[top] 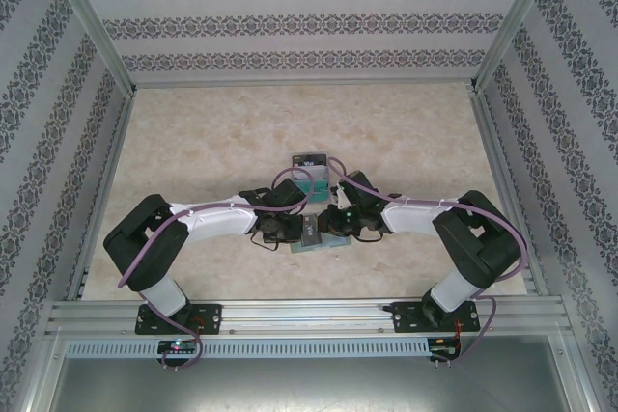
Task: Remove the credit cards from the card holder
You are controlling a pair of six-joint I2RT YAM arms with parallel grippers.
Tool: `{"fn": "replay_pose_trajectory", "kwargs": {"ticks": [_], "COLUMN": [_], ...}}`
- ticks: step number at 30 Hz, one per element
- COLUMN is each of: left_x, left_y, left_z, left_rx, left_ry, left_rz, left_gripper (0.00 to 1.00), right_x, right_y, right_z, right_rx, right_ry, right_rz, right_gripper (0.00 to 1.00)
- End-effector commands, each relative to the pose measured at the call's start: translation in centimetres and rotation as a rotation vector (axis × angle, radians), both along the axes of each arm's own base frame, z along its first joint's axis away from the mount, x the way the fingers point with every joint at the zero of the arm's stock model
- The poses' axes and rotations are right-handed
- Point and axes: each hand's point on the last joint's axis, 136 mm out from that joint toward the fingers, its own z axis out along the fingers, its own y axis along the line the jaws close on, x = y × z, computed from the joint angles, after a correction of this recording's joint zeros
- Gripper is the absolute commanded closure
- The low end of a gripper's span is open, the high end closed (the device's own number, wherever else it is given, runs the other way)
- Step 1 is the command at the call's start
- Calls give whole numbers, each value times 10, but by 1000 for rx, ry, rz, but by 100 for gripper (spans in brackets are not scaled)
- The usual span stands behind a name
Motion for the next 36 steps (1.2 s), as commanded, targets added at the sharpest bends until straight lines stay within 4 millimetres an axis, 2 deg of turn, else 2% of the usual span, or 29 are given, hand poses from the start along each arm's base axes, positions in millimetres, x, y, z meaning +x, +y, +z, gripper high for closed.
{"fn": "replay_pose_trajectory", "kwargs": {"ticks": [1, 7, 11, 22, 36], "left_x": [-10, -10, -11, -12, -12], "left_y": [16, 16, 16, 19, 20], "left_z": [-26, -26, -26, -28, -27], "left_rx": [84, 84, 85, 95, 100], "left_ry": [63, 64, 64, 66, 63], "left_rz": [9, 10, 9, 11, 14], "left_gripper": [100, 100, 100, 100, 100], "right_x": [-2, -5, -6, 0, -3], "right_y": [12, 13, 11, -17, -23], "right_z": [2, 0, -1, 4, 1], "right_rx": [24, 24, 23, -10, -17], "right_ry": [-3, 1, 1, -28, -16], "right_rz": [35, 37, 31, -33, -40], "right_gripper": [82, 89, 100, 100, 100]}}
